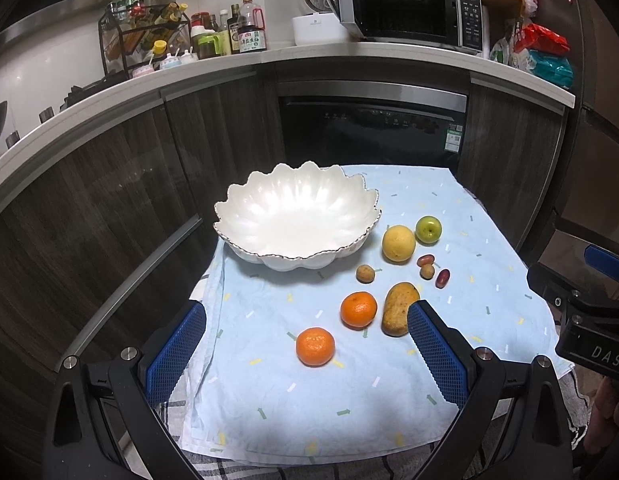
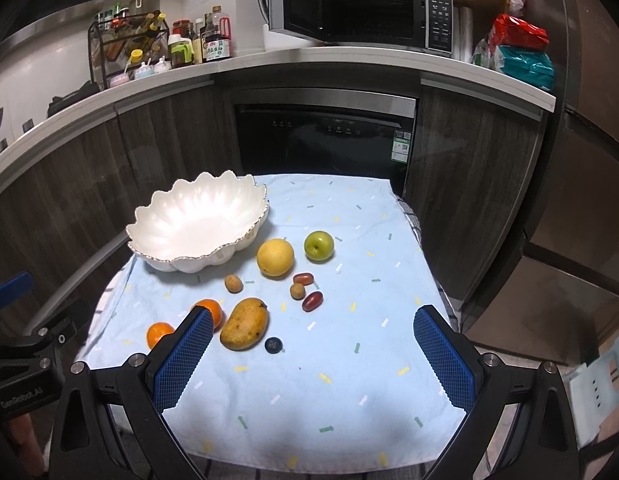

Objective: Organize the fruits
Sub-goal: 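Move the left tool to the small mandarin while the right tool reaches the blueberry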

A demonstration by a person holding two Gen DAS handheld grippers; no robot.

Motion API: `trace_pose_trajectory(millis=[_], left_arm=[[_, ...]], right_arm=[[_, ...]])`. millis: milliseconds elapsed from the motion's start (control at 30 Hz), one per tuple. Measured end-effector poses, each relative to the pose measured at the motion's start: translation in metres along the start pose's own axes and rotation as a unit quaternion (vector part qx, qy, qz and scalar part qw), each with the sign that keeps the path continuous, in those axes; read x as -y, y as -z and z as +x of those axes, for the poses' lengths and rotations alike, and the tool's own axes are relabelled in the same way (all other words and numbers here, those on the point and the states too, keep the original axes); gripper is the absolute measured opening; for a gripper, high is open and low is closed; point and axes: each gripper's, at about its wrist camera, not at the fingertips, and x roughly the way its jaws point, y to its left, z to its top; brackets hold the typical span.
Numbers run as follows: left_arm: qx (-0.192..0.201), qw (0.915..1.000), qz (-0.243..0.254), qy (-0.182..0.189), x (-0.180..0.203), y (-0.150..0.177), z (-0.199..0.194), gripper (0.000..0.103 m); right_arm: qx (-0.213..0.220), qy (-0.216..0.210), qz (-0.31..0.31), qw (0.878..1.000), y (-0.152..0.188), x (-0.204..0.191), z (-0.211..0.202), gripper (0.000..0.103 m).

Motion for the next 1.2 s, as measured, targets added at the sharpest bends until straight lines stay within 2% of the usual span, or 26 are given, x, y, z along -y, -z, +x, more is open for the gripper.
trace_pose_trajectory(millis=[633,900,1200], left_arm=[[-0.019,0.9997,0.016,0.003,0.0,0.008,0.057,0.102],[-0.034,0.9992,0.022,0.003,0.001,0.021,0.084,0.097],[-0.059,0.9978,0.029,0.006,0.002,0.038,0.115,0.088]], right_arm=[[-0.024,-0.017,-0.053,0.998,0.009,-0.017,0.056,0.095],[-0.04,-0.039,-0.067,0.996,0.02,-0.024,0.084,0.081],[-0.057,-0.051,-0.088,0.993,0.034,-0.032,0.107,0.071]])
